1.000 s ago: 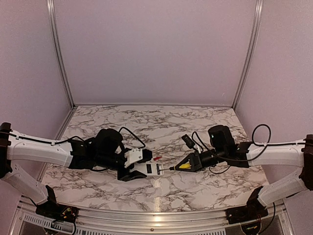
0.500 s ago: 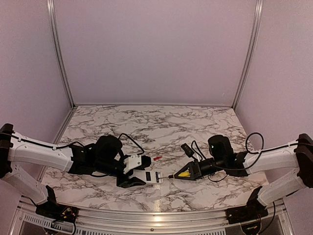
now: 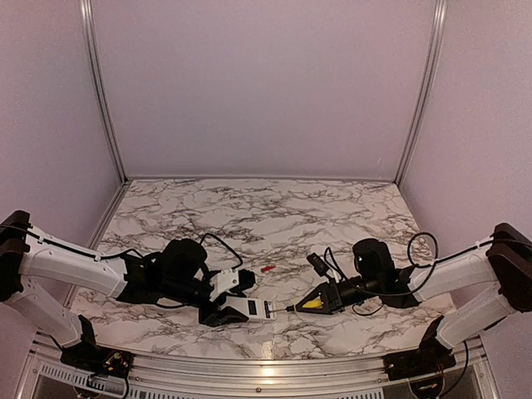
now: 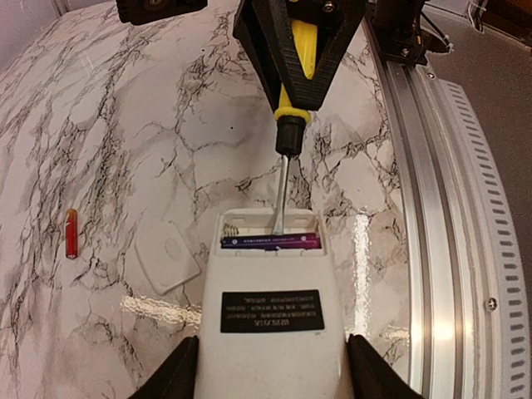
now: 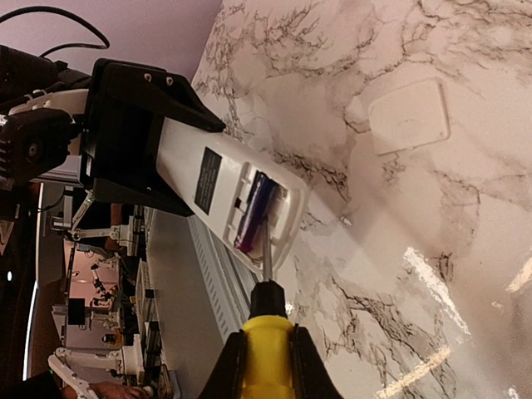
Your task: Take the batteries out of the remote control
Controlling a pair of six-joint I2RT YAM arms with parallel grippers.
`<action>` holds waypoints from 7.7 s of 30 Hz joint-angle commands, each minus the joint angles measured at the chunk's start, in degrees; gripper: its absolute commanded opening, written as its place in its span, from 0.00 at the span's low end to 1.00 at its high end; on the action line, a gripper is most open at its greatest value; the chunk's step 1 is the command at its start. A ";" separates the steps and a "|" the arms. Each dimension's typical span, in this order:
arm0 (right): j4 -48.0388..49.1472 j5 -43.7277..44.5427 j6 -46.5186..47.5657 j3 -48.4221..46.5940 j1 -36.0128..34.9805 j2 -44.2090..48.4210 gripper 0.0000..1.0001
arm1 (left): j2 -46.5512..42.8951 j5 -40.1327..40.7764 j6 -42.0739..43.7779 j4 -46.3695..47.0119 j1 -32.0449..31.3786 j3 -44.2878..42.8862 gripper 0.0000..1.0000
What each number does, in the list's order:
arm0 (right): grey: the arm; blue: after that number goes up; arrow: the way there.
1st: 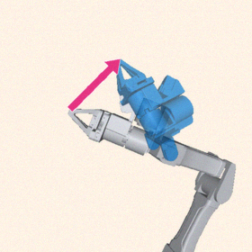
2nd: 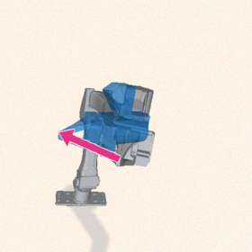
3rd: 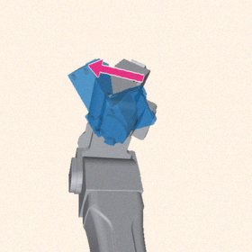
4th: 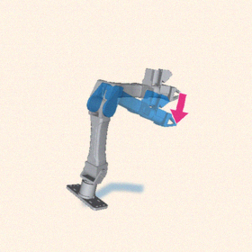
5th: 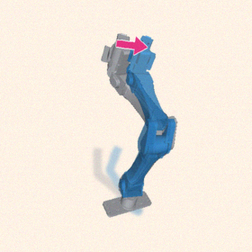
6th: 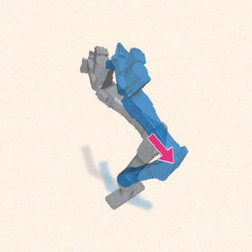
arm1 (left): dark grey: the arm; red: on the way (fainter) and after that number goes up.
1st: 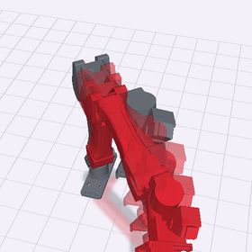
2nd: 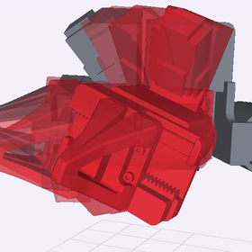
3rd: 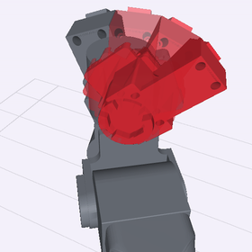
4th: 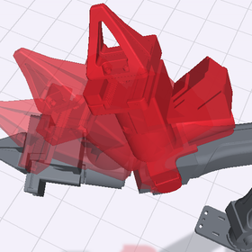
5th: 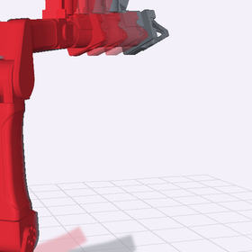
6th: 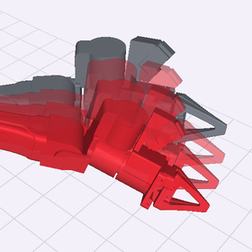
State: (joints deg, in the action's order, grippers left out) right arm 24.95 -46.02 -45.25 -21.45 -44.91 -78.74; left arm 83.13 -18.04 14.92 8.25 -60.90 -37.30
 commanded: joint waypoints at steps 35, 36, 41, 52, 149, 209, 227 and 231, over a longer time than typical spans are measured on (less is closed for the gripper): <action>10.91 -5.88 -7.72 2.55 -3.17 -10.11 0.00 | 4.59 -4.59 -13.16 13.37 0.27 6.79 0.00; 11.16 -5.74 -7.74 2.56 -3.22 -10.38 0.00 | 4.46 -4.58 -13.11 13.37 0.26 6.94 0.00; 5.97 -2.87 -4.35 0.88 -3.13 -9.67 0.00 | 4.10 -4.99 -12.89 13.27 -0.06 6.99 0.00; 6.68 -0.30 2.30 -0.35 -3.24 -3.78 0.00 | 4.27 -10.47 -19.31 17.85 -0.44 7.10 0.00; -23.44 19.22 16.08 -13.53 -4.67 11.07 0.00 | 9.42 -22.23 -17.00 0.84 -0.18 -1.90 0.00; 10.29 -1.11 -0.49 2.62 -4.69 -2.88 0.00 | 11.47 -19.30 -14.36 5.50 -0.19 -1.79 0.00; 19.78 0.88 -1.49 5.55 -4.67 -0.44 0.00 | 18.25 -32.20 -20.80 -0.28 1.97 -6.52 0.00; 16.12 3.22 0.65 5.23 -4.67 3.11 0.00 | 19.68 -34.91 -21.39 -1.97 2.47 -7.85 0.00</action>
State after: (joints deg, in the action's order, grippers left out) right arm 33.47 -46.83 -47.16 -13.32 -49.60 -80.42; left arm 100.38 -47.46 -5.45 7.97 -57.80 -42.63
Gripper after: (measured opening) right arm 0.127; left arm 0.560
